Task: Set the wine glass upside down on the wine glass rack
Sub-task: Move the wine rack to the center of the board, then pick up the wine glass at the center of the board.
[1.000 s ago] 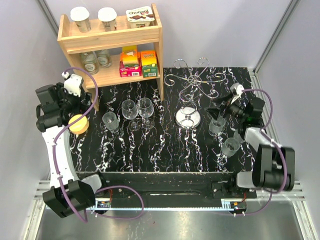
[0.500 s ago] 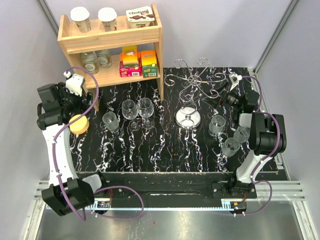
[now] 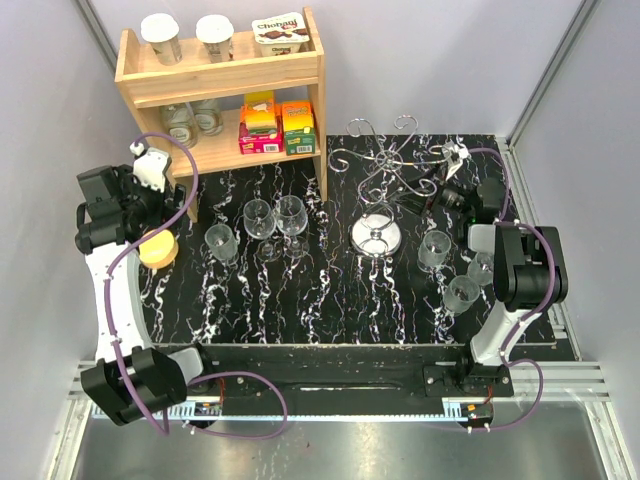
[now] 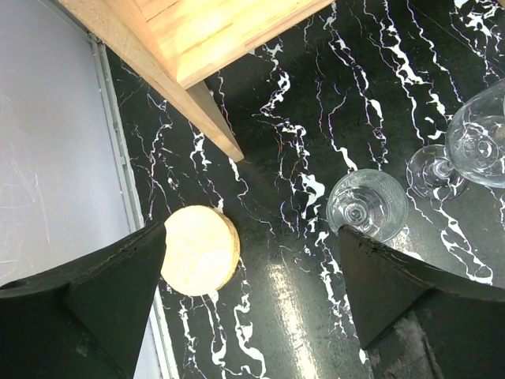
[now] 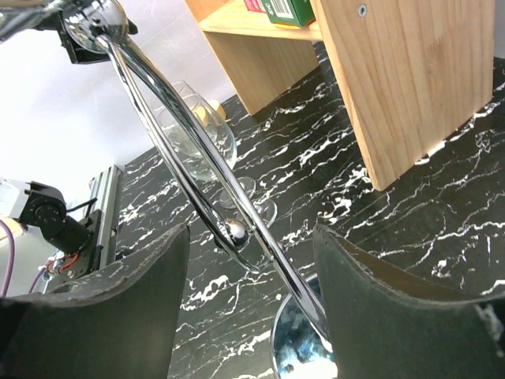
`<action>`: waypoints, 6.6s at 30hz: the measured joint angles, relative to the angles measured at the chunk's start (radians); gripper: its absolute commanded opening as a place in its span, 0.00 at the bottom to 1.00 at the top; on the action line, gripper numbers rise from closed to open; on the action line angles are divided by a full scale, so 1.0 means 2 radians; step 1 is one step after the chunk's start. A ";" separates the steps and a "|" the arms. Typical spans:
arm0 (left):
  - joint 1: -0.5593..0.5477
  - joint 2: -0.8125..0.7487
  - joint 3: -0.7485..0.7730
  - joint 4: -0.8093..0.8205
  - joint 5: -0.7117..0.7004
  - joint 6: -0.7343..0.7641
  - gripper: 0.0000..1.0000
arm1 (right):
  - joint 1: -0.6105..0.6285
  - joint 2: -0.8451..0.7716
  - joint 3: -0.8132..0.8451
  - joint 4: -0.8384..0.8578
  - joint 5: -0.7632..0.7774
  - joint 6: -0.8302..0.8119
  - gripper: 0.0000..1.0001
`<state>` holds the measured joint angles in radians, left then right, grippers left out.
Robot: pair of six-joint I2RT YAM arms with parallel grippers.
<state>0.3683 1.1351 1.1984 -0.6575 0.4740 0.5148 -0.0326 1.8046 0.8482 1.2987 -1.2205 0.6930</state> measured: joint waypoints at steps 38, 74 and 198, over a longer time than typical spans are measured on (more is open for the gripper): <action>-0.008 0.009 0.000 0.000 -0.020 0.017 0.94 | 0.034 -0.012 -0.026 0.022 0.021 0.008 0.00; -0.040 -0.015 -0.007 -0.001 -0.043 0.009 0.95 | 0.099 -0.143 -0.179 0.029 0.081 -0.036 0.00; -0.050 -0.049 0.038 -0.025 -0.012 -0.053 0.99 | -0.078 -0.390 -0.015 -0.701 0.235 -0.420 0.96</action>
<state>0.2691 1.0367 1.2743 -0.7067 0.4500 0.4088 -0.1890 1.0241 0.8181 -0.1032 -0.7513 -0.1478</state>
